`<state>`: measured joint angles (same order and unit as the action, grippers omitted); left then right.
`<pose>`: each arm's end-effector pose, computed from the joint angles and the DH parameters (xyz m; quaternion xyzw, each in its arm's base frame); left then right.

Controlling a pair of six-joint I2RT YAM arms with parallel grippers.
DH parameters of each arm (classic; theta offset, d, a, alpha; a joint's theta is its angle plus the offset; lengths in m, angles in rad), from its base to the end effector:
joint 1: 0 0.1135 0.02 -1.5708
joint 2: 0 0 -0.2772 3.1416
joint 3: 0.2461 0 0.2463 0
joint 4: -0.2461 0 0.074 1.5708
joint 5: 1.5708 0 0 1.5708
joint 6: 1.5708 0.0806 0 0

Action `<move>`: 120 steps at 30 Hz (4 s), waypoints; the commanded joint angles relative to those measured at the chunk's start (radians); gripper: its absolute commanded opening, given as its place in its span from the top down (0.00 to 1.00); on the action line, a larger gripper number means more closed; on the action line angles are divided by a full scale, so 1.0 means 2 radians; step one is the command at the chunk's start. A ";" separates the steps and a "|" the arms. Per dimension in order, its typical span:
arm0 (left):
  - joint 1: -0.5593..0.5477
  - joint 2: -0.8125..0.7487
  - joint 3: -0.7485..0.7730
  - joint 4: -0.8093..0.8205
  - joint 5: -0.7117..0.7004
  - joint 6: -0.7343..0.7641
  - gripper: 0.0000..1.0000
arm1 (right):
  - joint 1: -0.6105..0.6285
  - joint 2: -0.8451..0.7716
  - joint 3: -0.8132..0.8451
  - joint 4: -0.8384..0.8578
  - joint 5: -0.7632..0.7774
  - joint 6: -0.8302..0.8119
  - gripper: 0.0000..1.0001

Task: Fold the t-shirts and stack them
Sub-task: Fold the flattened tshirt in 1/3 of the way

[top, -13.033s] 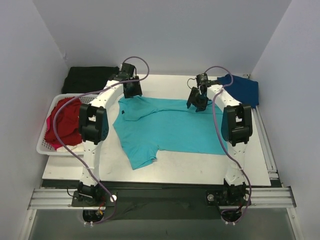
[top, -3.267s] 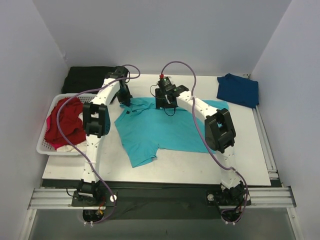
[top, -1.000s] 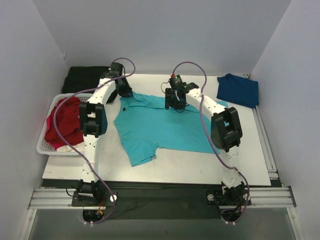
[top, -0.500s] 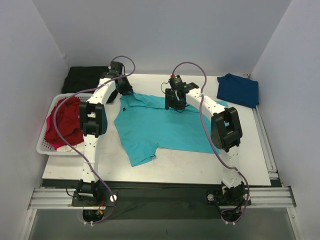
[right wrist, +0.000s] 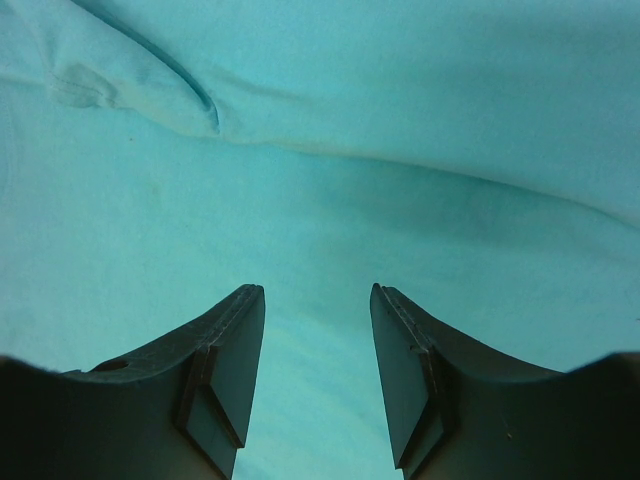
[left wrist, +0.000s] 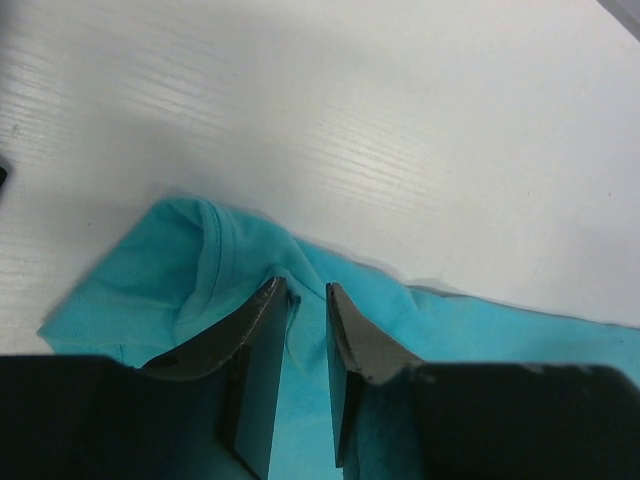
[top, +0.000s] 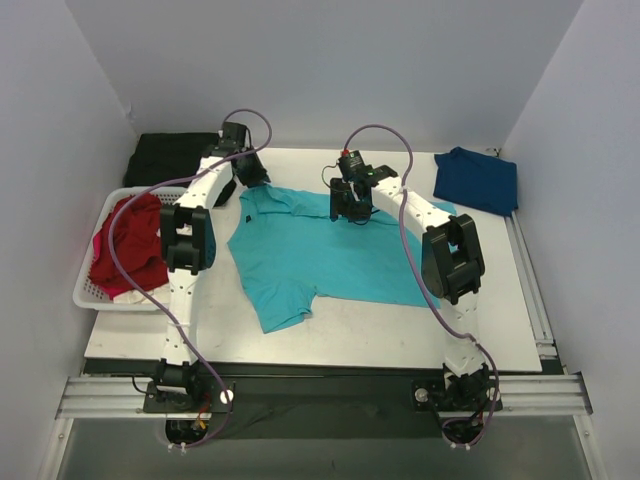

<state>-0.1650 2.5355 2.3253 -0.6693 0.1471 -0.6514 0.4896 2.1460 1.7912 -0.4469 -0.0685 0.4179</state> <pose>0.5820 -0.1089 0.1618 -0.2018 0.9167 -0.1976 0.2827 0.4590 0.2508 0.2084 -0.0460 0.9254 0.1929 0.3231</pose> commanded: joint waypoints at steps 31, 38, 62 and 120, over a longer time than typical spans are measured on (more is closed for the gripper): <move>-0.018 0.006 -0.011 -0.053 -0.067 0.012 0.98 | -0.009 -0.035 -0.017 -0.019 0.004 -0.003 0.57; -0.021 -0.033 -0.039 -0.046 -0.062 0.021 1.00 | -0.017 -0.043 -0.022 -0.020 0.015 -0.004 0.57; -0.027 -0.317 -0.322 -0.005 -0.033 0.074 1.00 | -0.064 -0.088 -0.085 -0.023 0.060 0.013 0.60; -0.044 -0.199 -0.271 0.051 -0.031 0.023 1.00 | 0.010 -0.012 -0.001 -0.025 -0.029 0.002 0.58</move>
<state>-0.2718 2.1025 1.7004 -0.6189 0.1295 -0.5896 0.5102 2.1052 1.7504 -0.4747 -0.1181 0.4179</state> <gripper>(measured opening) 0.031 0.419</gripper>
